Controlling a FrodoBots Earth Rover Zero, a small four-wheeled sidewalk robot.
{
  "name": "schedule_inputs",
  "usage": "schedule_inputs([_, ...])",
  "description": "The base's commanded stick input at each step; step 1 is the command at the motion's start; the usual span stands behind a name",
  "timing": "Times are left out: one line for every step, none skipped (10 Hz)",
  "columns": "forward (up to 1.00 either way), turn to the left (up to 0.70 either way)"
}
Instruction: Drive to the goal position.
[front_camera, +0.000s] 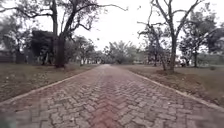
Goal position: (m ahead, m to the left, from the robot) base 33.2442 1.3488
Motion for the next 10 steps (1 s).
schedule_inputs([0.70,0.00])
schedule_inputs([0.70,0.00])
schedule_inputs([0.70,0.00])
schedule_inputs([0.70,0.00])
schedule_inputs([0.70,0.00])
schedule_inputs([0.70,0.00])
schedule_inputs([0.70,0.00])
schedule_inputs([0.70,0.00])
schedule_inputs([0.70,0.00])
schedule_inputs([0.70,0.00])
